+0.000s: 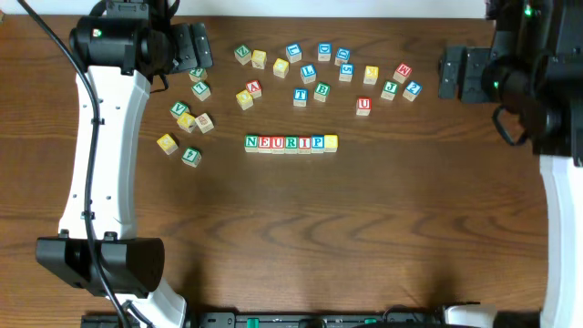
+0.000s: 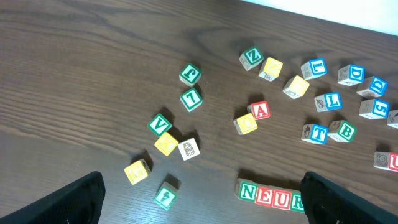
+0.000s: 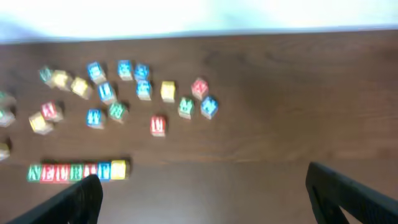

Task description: Spell out NEURIPS

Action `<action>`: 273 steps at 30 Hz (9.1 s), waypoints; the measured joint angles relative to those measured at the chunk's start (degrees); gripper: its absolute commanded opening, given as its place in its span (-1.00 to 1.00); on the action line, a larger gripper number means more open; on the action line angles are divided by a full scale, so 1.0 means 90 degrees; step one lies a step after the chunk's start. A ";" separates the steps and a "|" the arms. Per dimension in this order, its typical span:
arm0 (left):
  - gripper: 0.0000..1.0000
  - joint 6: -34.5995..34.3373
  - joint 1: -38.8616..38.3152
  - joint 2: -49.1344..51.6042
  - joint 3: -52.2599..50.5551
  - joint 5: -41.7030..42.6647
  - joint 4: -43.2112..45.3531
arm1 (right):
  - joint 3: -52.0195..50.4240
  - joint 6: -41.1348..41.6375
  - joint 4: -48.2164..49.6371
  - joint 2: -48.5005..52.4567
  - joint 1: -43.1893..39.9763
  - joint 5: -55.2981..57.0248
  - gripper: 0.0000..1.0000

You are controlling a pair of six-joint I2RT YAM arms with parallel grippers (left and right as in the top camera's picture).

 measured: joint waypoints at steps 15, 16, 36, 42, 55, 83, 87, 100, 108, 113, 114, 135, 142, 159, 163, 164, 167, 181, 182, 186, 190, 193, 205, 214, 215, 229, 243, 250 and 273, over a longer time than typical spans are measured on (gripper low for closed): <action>0.98 0.0000 0.0000 0.0000 0.0000 0.0000 -0.0002 | -0.4306 -0.0102 0.2834 -0.2548 -0.0206 -0.0007 0.98; 0.98 0.0000 0.0000 0.0000 0.0000 0.0000 -0.0005 | -0.4617 -0.0104 0.3077 -0.2783 -0.0206 -0.0017 0.99; 0.98 0.0000 0.0000 0.0000 0.0000 0.0000 -0.0005 | -1.0314 -0.0121 0.6518 -0.7312 -0.0206 -0.0124 0.99; 0.98 0.0000 0.0000 0.0000 0.0000 0.0000 -0.0007 | -1.1077 -0.0119 0.6700 -0.8133 -0.0206 -0.0172 0.98; 0.98 0.0000 0.0000 0.0000 0.0000 0.0000 -0.0007 | -1.1929 -0.0119 0.6931 -0.8981 -0.0138 -0.0185 0.99; 0.98 0.0000 0.0000 0.0000 0.0000 0.0000 -0.0005 | -1.2252 -0.0119 0.7150 -0.9384 -0.0100 -0.0199 0.98; 0.98 0.0000 0.0000 0.0000 0.0000 0.0000 -0.0005 | -1.2252 -0.0119 0.7152 -0.9384 -0.0100 -0.0199 0.98; 0.98 0.0000 0.0000 0.0000 0.0000 0.0000 -0.0005 | -1.2252 -0.0119 0.7150 -0.9384 -0.0100 -0.0199 0.99; 0.98 0.0000 0.0000 0.0000 0.0000 0.0000 -0.0005 | -1.2252 -0.0119 0.7150 -0.9384 -0.0100 -0.0199 0.99; 0.98 0.0000 0.0000 0.0000 0.0000 0.0000 -0.0005 | -1.2252 -0.0119 0.7150 -0.9384 -0.0100 -0.0199 0.99; 0.98 0.0000 0.0000 0.0000 0.0000 0.0000 -0.0005 | -1.2252 -0.0119 0.7150 -0.9384 -0.0100 -0.0199 0.98; 0.97 0.0199 0.0000 -0.0466 -0.0255 -0.0287 0.0002 | -1.2252 -0.0119 0.7150 -0.9381 -0.0100 -0.0199 0.99; 0.98 0.0221 0.0000 -0.1790 -0.1224 -0.0338 0.0121 | -1.2252 -0.0119 0.7152 -0.9384 -0.0100 -0.0199 0.98; 0.98 0.0532 0.0107 -0.4828 -0.5926 -0.0352 0.3847 | -1.2254 -0.0119 0.7159 -0.9396 -0.0100 -0.0199 0.99; 0.97 0.0532 0.0199 -0.5588 -0.7019 -0.0333 0.4694 | -1.2254 -0.0119 0.7159 -0.9396 -0.0100 -0.0199 0.98; 0.97 0.0532 0.0209 -0.5792 -0.7293 -0.0333 0.4918 | -1.2254 -0.0119 0.7159 -0.9396 -0.0100 -0.0199 0.99; 0.97 0.0537 0.0209 -0.6487 -0.8140 -0.0330 0.5530 | -1.2254 -0.0119 0.7162 -0.9396 -0.0100 -0.0197 0.99; 0.98 0.0835 0.0211 -0.9345 -1.1655 -0.0333 0.7684 | -1.2254 -0.0119 0.7164 -0.9396 -0.0100 -0.0199 0.99; 0.98 0.0891 0.0211 -0.9517 -1.1846 -0.0333 0.7747 | -1.2254 -0.0119 0.7164 -0.9396 -0.0100 -0.0199 0.99; 0.98 0.1151 0.0211 -1.0193 -1.2478 -0.0333 0.7813 | -1.2254 -0.0119 0.7164 -0.9396 -0.0100 -0.0199 0.99; 0.97 0.1324 0.0214 -1.0729 -1.2847 -0.0330 0.7820 | -1.2254 -0.0119 0.7164 -0.9398 -0.0100 -0.0199 0.99; 0.97 0.1445 0.0214 -1.1033 -1.2993 -0.0333 0.7728 | -1.2254 -0.0119 0.7162 -0.9398 -0.0100 -0.0199 0.99; 0.98 0.1698 0.0211 -1.1502 -1.3017 -0.0328 0.7155 | -1.2254 -0.0119 0.7162 -0.9398 -0.0100 -0.0199 0.99; 0.98 0.1712 0.0214 -1.1506 -1.2964 -0.0282 0.6999 | -1.2254 -0.0119 0.7162 -0.9398 -0.0100 -0.0199 0.99; 0.98 0.1715 0.0214 -1.1506 -1.2961 -0.0282 0.6999 | -1.2254 -0.0119 0.7162 -0.9398 -0.0100 -0.0199 0.98; 0.97 0.1715 0.0211 -1.1506 -1.2951 -0.0282 0.6994 | -1.2254 -0.0119 0.7162 -0.9398 -0.0100 -0.0199 0.98; 0.98 0.1712 0.0211 -1.1506 -1.2951 -0.0282 0.6994 | -1.2254 -0.0119 0.7162 -0.9398 -0.0100 -0.0199 0.99; 0.98 0.1712 0.0211 -1.1506 -1.2951 -0.0282 0.6994 | -1.2254 -0.0119 0.7162 -0.9398 -0.0100 -0.0199 0.98; 0.98 0.1712 0.0211 -1.1506 -1.2951 -0.0282 0.6992 | -1.2254 -0.0119 0.7162 -0.9398 -0.0100 -0.0199 0.99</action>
